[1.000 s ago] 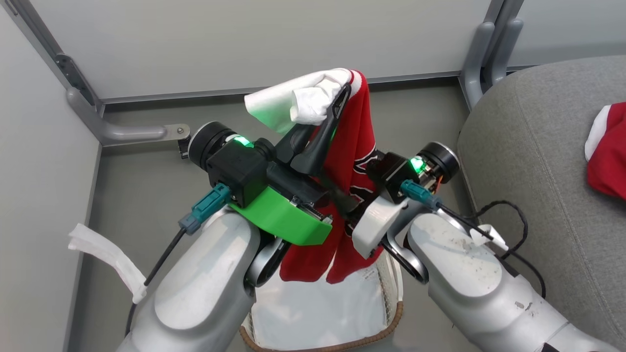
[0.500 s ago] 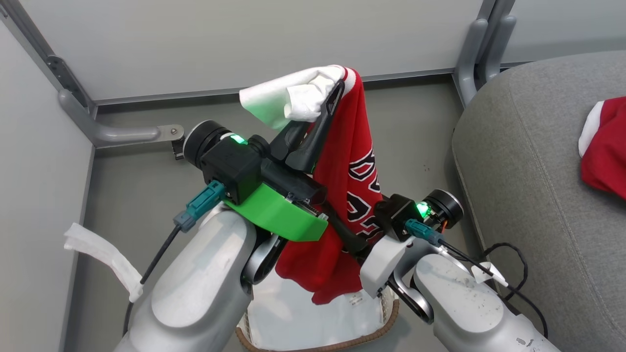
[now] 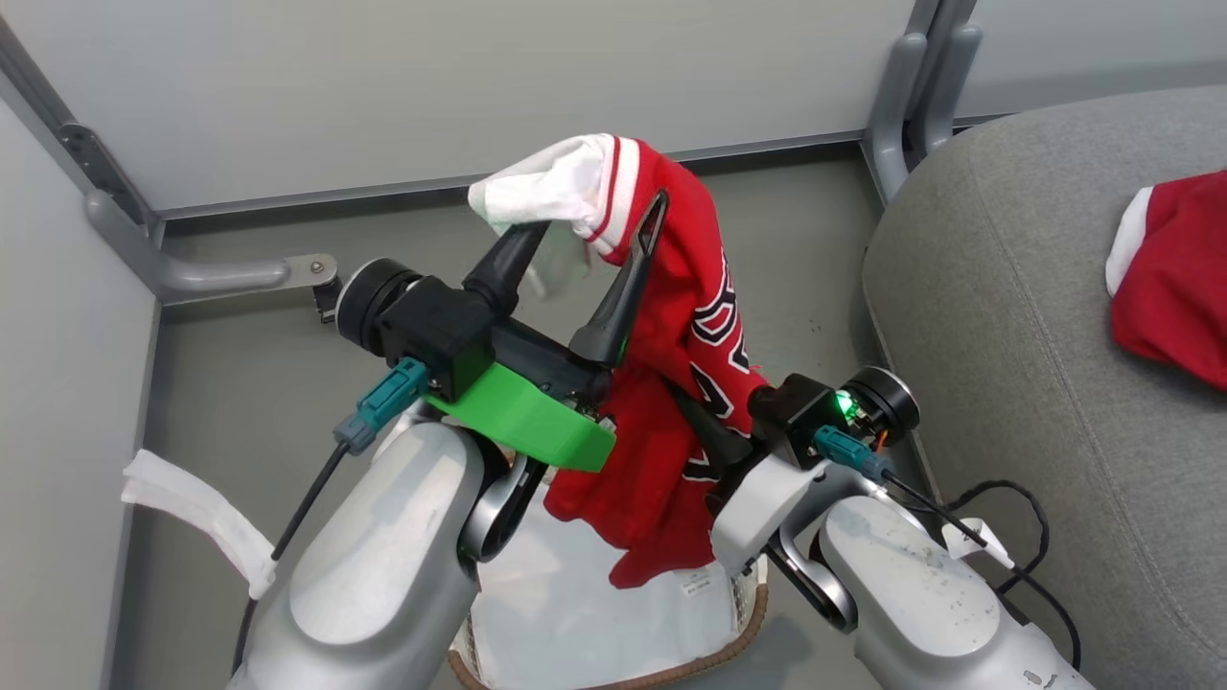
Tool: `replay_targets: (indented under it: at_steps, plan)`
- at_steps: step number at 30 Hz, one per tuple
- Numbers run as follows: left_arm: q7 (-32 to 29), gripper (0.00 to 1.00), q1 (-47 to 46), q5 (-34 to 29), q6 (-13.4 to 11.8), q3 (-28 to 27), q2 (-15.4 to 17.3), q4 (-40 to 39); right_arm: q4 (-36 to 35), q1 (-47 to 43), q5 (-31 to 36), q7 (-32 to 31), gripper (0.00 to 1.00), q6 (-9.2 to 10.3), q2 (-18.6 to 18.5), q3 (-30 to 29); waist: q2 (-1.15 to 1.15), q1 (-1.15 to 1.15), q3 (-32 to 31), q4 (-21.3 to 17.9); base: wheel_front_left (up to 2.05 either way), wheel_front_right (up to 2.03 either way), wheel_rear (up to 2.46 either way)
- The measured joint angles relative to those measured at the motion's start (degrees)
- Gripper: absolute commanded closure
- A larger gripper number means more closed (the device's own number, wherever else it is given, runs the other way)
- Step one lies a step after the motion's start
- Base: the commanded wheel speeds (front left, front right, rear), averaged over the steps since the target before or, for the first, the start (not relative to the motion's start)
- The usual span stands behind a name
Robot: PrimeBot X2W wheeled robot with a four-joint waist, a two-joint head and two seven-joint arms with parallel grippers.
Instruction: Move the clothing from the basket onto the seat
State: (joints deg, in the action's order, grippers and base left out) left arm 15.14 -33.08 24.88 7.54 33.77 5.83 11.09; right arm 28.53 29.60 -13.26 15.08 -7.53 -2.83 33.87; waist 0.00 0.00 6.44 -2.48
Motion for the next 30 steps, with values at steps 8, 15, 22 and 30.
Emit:
replay_targets:
  at_steps: [8, 15, 22, 30]
  plan:
    - [0.0, 0.0, 2.09, -1.65, 0.0, -1.16, 0.43, 1.21, -1.27, -0.98, -0.14, 0.0, 1.0, 0.0, 0.01, -1.83, 0.0, 0.0, 0.81, -4.77, 0.0, 0.0, 0.0]
    - [0.01, 0.0, 3.24, -3.16, 0.0, -1.14, 1.1, 1.62, -2.52, -3.31, -0.15, 0.0, 1.0, 0.0, -0.07, -4.83, 0.0, 0.0, 1.84, -11.42, 0.0, 0.0, 0.0]
    - [0.01, 0.0, 4.4, -3.65, 0.0, -0.04, 1.58, 2.34, -4.49, -6.81, -0.48, 0.01, 1.0, 0.0, -0.07, -8.11, 0.0, 0.0, 2.77, -19.2, 0.0, 0.0, 0.0]
    - [0.02, 0.0, 4.94, -2.94, 0.0, 3.14, 0.7, 3.46, -7.01, -11.65, 0.76, 0.0, 1.0, 0.0, -0.07, -14.07, 0.0, 0.0, 3.39, -26.84, 0.0, 0.0, 0.0]
